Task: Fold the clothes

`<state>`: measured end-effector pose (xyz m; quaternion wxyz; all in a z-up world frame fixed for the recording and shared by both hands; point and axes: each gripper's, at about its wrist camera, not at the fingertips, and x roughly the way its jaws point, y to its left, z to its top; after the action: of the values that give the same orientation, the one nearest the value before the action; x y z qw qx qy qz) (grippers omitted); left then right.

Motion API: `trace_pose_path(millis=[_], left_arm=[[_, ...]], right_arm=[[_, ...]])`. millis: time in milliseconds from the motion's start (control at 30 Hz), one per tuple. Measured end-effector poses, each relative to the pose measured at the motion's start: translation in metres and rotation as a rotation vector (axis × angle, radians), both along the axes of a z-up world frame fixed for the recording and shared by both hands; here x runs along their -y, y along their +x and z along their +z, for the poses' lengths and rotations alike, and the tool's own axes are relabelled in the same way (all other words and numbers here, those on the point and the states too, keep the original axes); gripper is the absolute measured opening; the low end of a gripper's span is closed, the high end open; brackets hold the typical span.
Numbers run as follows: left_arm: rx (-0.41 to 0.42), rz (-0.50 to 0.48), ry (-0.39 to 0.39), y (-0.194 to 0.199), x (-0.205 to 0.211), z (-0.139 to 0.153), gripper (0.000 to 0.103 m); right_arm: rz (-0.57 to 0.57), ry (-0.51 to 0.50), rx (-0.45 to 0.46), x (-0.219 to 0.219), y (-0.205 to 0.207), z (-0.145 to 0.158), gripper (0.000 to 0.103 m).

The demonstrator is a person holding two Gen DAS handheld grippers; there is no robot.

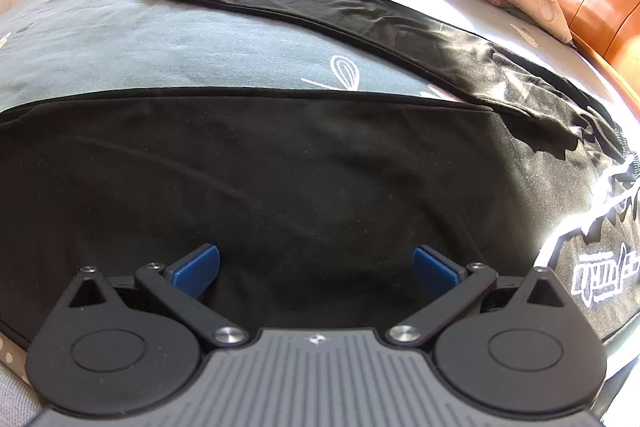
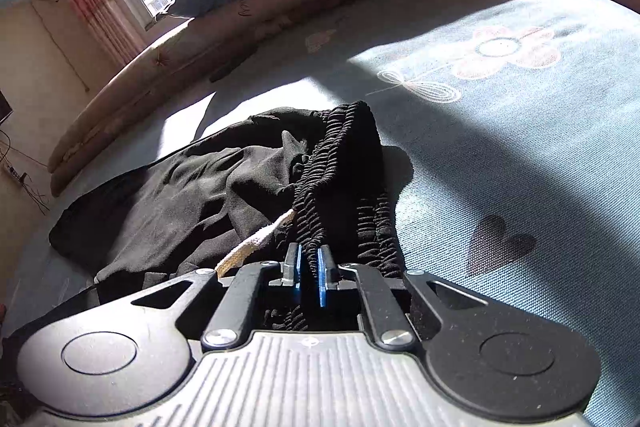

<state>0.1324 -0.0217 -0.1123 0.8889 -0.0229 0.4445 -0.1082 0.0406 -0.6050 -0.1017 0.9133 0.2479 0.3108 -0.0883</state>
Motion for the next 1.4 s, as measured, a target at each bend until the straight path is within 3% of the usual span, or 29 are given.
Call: trace_pose_path(millis=[100,233,300,367,400,600,667,733,933,1067,1200,1267,1400], left_arm=[[0.001,-0.001,-0.006,0.0,-0.001,0.0,0.102],[0.002,-0.007,-0.001,-0.001,-0.001,0.0,0.102],[0.001,-0.012,-0.006,-0.001,-0.002,0.0,0.102],[0.001,-0.011,-0.014,-0.001,-0.004,0.0,0.102],[0.002,-0.01,-0.016,-0.001,-0.004,0.0,0.102],[0.006,-0.017,-0.008,-0.002,-0.003,0.0,0.102],[0.004,-0.019,-0.005,-0.002,-0.003,0.0,0.102],[0.003,-0.018,-0.01,-0.002,-0.004,0.0,0.102],[-0.003,-0.015,-0.032,-0.003,-0.008,-0.001,0.102],[-0.002,-0.016,-0.033,-0.003,-0.008,-0.001,0.102],[-0.002,-0.01,-0.032,-0.005,-0.007,0.002,0.102],[0.007,-0.006,-0.053,-0.006,-0.009,0.008,0.102],[0.044,-0.023,-0.049,-0.01,-0.014,0.021,0.102]], right_arm=[[-0.026,-0.088,-0.051,-0.002,0.002,0.001,0.008],[-0.053,-0.049,-0.058,0.001,0.001,-0.005,0.017],[-0.064,-0.012,-0.01,0.004,-0.011,0.001,0.029],[-0.069,0.008,0.024,0.005,-0.025,0.005,0.048],[-0.065,0.012,0.025,0.006,-0.03,0.005,0.05],[0.019,0.035,-0.013,-0.007,-0.052,-0.006,0.048],[0.026,-0.031,-0.069,-0.017,-0.05,-0.008,0.013],[0.022,-0.1,-0.106,-0.023,-0.05,-0.005,0.012],[-0.008,-0.183,-0.176,-0.023,-0.048,0.002,0.019],[-0.055,-0.255,-0.104,-0.042,-0.058,0.031,0.024],[0.098,-0.238,-0.048,-0.077,-0.05,0.044,0.037],[0.16,-0.254,-0.094,-0.094,-0.038,0.034,0.038],[0.172,-0.278,-0.235,-0.104,-0.032,0.005,0.038]])
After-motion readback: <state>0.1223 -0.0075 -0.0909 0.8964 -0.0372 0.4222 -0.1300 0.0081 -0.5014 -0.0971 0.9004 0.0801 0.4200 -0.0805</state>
